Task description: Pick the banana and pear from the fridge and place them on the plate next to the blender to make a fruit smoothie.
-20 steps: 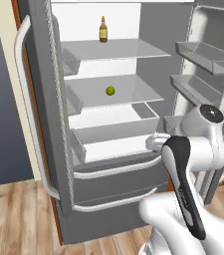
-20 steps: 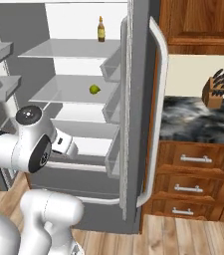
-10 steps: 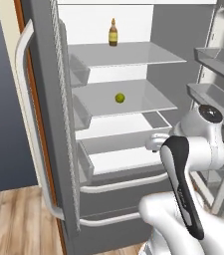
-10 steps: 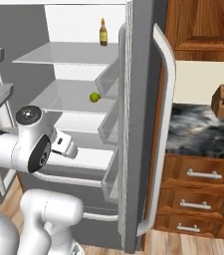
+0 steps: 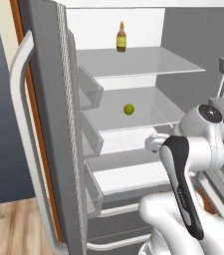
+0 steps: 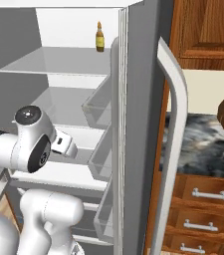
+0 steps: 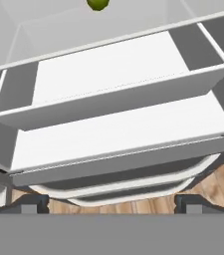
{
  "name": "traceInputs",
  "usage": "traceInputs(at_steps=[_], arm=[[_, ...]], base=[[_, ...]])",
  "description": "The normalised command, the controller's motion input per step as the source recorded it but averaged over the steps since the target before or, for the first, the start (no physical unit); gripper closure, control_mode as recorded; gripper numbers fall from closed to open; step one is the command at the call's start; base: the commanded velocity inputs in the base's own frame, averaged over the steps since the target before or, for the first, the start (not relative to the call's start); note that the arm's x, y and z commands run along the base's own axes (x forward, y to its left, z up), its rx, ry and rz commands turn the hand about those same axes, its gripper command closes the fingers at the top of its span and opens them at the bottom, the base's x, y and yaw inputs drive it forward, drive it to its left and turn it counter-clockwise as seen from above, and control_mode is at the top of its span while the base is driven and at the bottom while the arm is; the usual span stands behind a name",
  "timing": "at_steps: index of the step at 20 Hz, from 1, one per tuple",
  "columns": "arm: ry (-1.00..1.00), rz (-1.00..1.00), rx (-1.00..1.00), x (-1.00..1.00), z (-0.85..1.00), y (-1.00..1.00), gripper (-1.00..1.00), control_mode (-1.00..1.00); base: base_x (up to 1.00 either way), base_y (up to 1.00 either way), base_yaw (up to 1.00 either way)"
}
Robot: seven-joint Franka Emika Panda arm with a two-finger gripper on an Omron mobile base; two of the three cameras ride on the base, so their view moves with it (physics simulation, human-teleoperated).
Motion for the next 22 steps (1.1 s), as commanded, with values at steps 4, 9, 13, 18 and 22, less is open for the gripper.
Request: traceInputs(at_steps=[4,9,13,18,22], arm=[[-0.07,0.0,0.0,0.49,0.2,0.04,-1.0,-1.0],[-0.04,0.0,0.0,0.97,0.27,0.0,-1.0,-1.0],[0.0,0.0,0.0,1.0,0.0,0.0,-1.0,-1.0],[0.01,0.0,0.0,1.0,0.0,0.0,-1.0,-1.0],[0.03,0.0,0.0,1.0,0.0,0.0,-1.0,-1.0]], base=[[0.08,0.07,0.0],[0.0,0.0,0.0],[0.0,0.0,0.0],[0.0,0.0,0.0],[0.0,0.0,0.0]])
